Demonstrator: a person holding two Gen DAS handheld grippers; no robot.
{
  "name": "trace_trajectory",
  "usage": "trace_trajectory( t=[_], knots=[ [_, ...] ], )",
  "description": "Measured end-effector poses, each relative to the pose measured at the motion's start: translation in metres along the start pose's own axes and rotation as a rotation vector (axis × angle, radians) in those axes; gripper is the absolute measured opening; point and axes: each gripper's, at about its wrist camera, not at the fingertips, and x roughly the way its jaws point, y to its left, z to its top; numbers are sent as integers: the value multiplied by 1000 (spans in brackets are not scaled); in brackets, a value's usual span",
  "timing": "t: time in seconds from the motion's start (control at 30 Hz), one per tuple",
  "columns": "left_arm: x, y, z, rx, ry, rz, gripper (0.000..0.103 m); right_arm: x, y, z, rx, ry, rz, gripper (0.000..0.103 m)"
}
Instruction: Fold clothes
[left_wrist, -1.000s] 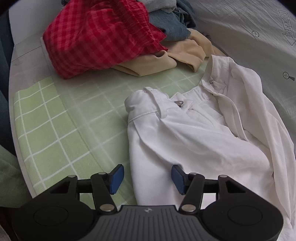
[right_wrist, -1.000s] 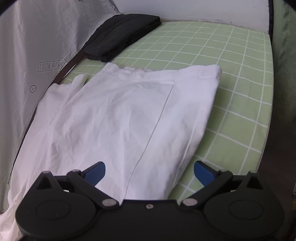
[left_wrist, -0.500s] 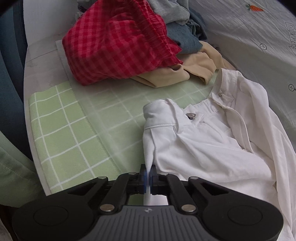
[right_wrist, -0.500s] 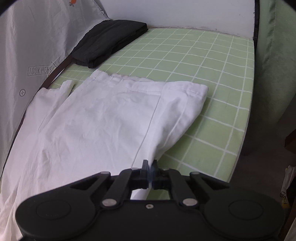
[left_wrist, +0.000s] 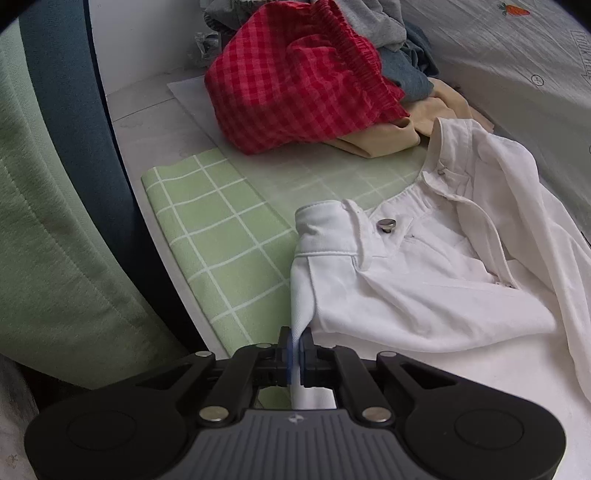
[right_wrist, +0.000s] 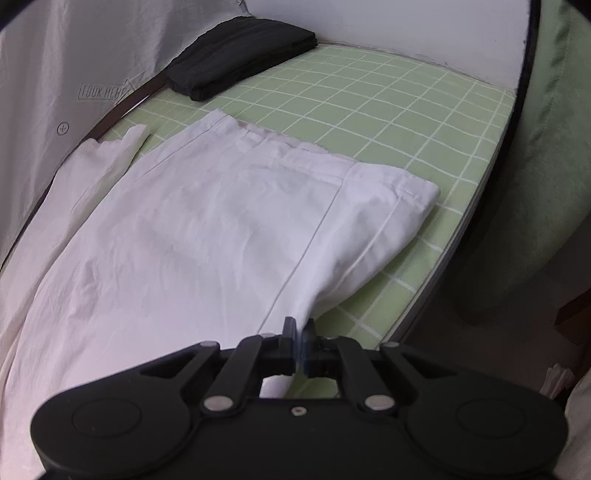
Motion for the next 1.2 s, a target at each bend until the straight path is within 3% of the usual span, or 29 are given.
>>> trace_trajectory(
  t=[0.07,0.1,0.13,0.17,0.23,0.3,0.33,0.5,0.87,1.03,1.2],
  knots=[
    [-4,-5,5,16,-7,22,16,-2,5,3,-43,3,-24,12],
    [-8,-6,7,9,-15,32,29,-4,7,5,-61,-5,-37,23],
    [-12,-7,9,-1,-25,42,36,-8,9,8,-74,-23,-42,42],
    [-16,-7,11,-13,-40,50,49,-12,11,11,-86,-42,-47,50],
    [-25,-10,17,-31,-75,57,59,-20,17,17,-110,-90,-50,75],
    [-31,-17,21,-16,-97,49,76,-29,24,26,-142,-153,-46,91],
    [-34,-22,23,2,-108,41,78,-32,29,29,-157,-179,-44,97],
    [-38,-57,20,110,-131,7,83,-34,55,41,-216,-235,-3,102],
    [-24,-129,8,282,-116,-70,86,-6,103,52,-265,-197,92,103],
    [-2,-150,16,291,-85,-68,87,19,126,65,-250,-175,136,103],
    [29,-172,29,283,-54,-51,88,55,161,99,-226,-156,179,103]
  ],
)
